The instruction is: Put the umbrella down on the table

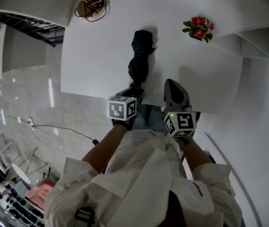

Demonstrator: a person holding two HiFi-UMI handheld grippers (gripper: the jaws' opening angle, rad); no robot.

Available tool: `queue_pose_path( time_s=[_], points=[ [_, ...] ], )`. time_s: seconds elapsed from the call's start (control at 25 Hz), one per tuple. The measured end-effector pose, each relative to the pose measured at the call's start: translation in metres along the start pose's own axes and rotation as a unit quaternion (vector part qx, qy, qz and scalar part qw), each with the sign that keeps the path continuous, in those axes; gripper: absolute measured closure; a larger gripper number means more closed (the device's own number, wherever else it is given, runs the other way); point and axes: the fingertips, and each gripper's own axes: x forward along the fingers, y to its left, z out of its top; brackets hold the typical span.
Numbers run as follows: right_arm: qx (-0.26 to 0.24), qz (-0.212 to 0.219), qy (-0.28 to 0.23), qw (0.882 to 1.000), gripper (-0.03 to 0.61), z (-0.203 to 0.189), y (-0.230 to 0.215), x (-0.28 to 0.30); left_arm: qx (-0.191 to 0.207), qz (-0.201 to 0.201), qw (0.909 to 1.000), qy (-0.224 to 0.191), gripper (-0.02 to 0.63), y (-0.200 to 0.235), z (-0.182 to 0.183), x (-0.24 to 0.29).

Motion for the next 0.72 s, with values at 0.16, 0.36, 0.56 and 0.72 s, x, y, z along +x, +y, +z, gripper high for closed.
queue_pose_path(
  time_s=[0.16,0.36,0.56,0.72],
  points=[
    [-0.003,0.001,-0.005,1.0,0.561,0.005,0.001,-0.003,0.001,0.002,1.0,-0.004,0.44,-0.002,0.004,-0.009],
    [-0.006,0.003,-0.014,1.0,0.561,0.015,0.002,-0.008,0.01,-0.002,0.9996,-0.028,0.44,-0.011,0.02,-0.026],
    [-0.012,0.004,-0.028,1.0,0.561,0.031,0.005,-0.017,0.027,-0.011,0.9978,-0.059,0.442,-0.025,0.04,-0.044],
    [-0.02,0.003,-0.042,0.999,0.56,0.051,0.006,-0.024,0.071,-0.002,0.993,-0.094,0.502,-0.037,0.062,-0.064]
  ],
)
